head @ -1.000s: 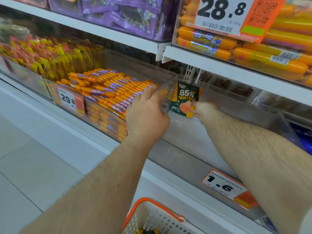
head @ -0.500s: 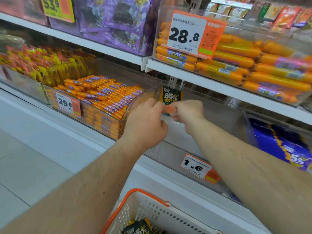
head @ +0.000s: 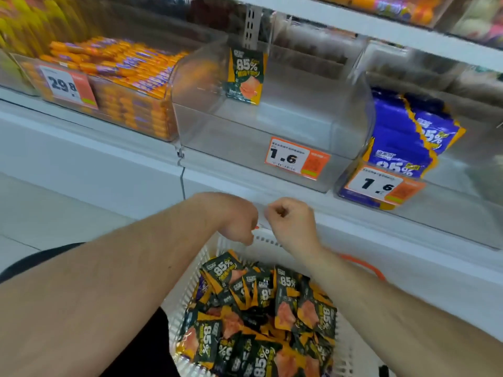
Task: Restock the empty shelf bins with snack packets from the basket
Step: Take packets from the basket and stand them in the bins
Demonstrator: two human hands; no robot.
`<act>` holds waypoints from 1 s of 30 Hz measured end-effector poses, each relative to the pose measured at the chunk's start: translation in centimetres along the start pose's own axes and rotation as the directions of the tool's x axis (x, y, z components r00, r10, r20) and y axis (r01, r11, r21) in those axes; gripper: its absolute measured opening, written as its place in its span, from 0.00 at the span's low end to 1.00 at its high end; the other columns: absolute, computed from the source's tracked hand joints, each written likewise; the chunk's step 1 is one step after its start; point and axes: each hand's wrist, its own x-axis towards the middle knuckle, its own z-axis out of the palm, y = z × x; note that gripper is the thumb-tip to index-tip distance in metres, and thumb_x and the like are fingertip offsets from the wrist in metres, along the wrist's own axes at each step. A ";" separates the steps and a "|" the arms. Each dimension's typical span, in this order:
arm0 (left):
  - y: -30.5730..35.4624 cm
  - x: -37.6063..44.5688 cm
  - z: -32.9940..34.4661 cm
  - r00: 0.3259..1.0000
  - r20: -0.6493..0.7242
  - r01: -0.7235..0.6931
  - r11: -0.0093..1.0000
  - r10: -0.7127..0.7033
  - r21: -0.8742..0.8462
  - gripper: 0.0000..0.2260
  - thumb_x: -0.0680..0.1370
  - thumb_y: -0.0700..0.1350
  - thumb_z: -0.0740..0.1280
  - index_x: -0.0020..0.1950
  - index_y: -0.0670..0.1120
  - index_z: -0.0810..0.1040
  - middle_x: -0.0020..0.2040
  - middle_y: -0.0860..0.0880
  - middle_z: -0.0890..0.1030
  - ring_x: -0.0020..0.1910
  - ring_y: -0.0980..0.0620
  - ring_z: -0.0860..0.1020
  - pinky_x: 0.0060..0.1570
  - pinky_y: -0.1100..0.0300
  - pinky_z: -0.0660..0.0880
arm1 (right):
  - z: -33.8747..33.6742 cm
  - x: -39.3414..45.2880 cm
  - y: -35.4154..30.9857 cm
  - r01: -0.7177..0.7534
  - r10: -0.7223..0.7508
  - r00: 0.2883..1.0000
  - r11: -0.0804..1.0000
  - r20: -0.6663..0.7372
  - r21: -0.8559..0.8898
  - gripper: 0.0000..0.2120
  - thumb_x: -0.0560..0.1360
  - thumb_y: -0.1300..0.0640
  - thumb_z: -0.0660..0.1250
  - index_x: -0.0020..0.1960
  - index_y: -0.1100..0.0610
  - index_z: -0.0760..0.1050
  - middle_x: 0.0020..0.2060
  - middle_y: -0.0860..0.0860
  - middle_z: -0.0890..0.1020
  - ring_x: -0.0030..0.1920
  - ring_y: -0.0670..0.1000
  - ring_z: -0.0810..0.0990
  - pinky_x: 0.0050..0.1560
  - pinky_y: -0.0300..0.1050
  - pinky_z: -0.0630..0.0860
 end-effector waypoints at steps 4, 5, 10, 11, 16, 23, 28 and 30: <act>0.5 0.4 0.6 0.998 0.057 -0.027 1.000 0.027 0.000 0.21 0.81 0.55 0.61 0.70 0.45 0.72 0.66 0.48 0.75 0.62 0.46 0.74 0.63 0.49 0.72 | 1.8 -1.9 8.5 -0.050 0.220 0.916 0.893 0.336 -0.448 0.11 0.77 0.57 0.62 0.37 0.56 0.77 0.34 0.52 0.80 0.37 0.53 0.78 0.42 0.52 0.77; 0.5 0.6 0.7 0.998 0.062 -0.032 0.999 0.033 -0.009 0.22 0.81 0.55 0.62 0.71 0.46 0.71 0.66 0.48 0.74 0.63 0.47 0.74 0.63 0.49 0.71 | 2.0 -2.5 10.1 -0.030 0.280 0.872 0.848 0.401 -0.529 0.09 0.78 0.56 0.62 0.42 0.54 0.79 0.40 0.51 0.82 0.41 0.52 0.79 0.42 0.50 0.77; 0.7 1.4 0.4 0.997 0.053 -0.058 0.996 0.061 -0.064 0.23 0.80 0.54 0.64 0.73 0.49 0.69 0.69 0.50 0.72 0.65 0.47 0.72 0.65 0.48 0.70 | 3.6 -5.7 14.4 -0.074 0.524 0.759 0.659 0.387 -0.748 0.28 0.75 0.39 0.67 0.67 0.53 0.65 0.51 0.49 0.79 0.45 0.51 0.78 0.38 0.46 0.75; 0.7 1.6 0.3 0.997 0.051 -0.062 0.996 0.066 -0.071 0.23 0.80 0.55 0.64 0.73 0.48 0.69 0.69 0.50 0.72 0.65 0.47 0.72 0.65 0.49 0.70 | 4.0 -6.1 14.8 -0.151 0.568 0.751 0.644 0.337 -0.750 0.32 0.73 0.38 0.68 0.69 0.54 0.63 0.51 0.50 0.78 0.45 0.51 0.79 0.37 0.46 0.76; 1.2 1.9 -0.3 0.994 0.048 -0.089 0.993 0.093 -0.080 0.22 0.81 0.55 0.62 0.72 0.47 0.71 0.69 0.49 0.73 0.65 0.47 0.72 0.65 0.50 0.69 | 5.1 -6.3 15.8 -0.369 0.669 0.695 0.647 0.264 -0.668 0.25 0.76 0.58 0.67 0.69 0.55 0.61 0.46 0.53 0.77 0.43 0.54 0.80 0.35 0.48 0.77; 1.0 1.3 -0.7 0.994 0.041 -0.101 0.990 0.106 -0.102 0.24 0.81 0.55 0.63 0.75 0.47 0.67 0.72 0.50 0.70 0.69 0.48 0.70 0.65 0.53 0.68 | 0.8 -2.2 8.9 -0.301 0.552 0.785 0.737 0.281 -0.606 0.04 0.72 0.62 0.63 0.42 0.55 0.69 0.32 0.50 0.71 0.31 0.50 0.72 0.29 0.43 0.66; 0.0 1.4 -0.4 0.996 0.059 -0.060 0.983 0.071 -0.174 0.40 0.74 0.63 0.69 0.78 0.50 0.56 0.77 0.50 0.63 0.73 0.47 0.65 0.70 0.48 0.65 | -2.9 0.1 1.9 -0.652 0.619 0.713 0.758 0.328 -0.014 0.07 0.73 0.70 0.60 0.45 0.63 0.76 0.24 0.54 0.72 0.19 0.48 0.66 0.22 0.36 0.59; -0.2 1.2 -0.2 0.990 0.127 -0.030 0.968 0.063 -0.248 0.51 0.67 0.66 0.73 0.79 0.54 0.46 0.79 0.51 0.55 0.76 0.45 0.60 0.71 0.44 0.63 | -4.1 0.2 0.3 -0.769 0.654 0.637 0.574 0.408 0.281 0.08 0.75 0.69 0.58 0.49 0.62 0.74 0.27 0.54 0.73 0.22 0.47 0.63 0.23 0.36 0.58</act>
